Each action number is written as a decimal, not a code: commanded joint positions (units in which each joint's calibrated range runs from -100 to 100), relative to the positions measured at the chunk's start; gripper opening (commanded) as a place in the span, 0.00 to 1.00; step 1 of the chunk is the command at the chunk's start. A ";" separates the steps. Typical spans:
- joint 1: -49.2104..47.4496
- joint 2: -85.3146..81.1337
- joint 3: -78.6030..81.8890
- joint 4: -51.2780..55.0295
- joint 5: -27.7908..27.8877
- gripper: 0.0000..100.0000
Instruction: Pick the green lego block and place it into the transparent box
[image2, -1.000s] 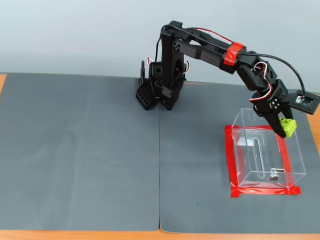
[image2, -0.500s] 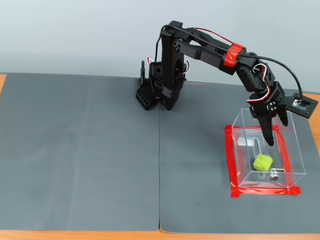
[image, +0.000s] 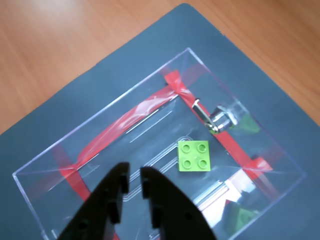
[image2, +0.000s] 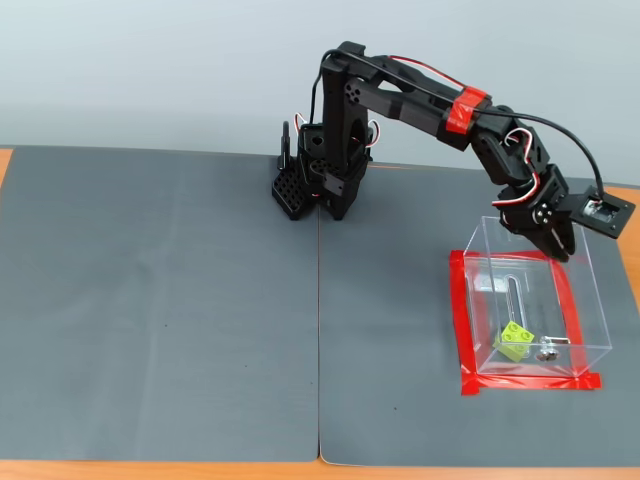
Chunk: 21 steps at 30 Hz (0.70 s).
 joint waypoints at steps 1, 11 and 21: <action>2.26 -1.46 -4.43 0.12 0.06 0.02; 9.20 -5.87 -7.96 0.21 0.11 0.02; 21.66 -17.32 -1.80 0.39 0.37 0.02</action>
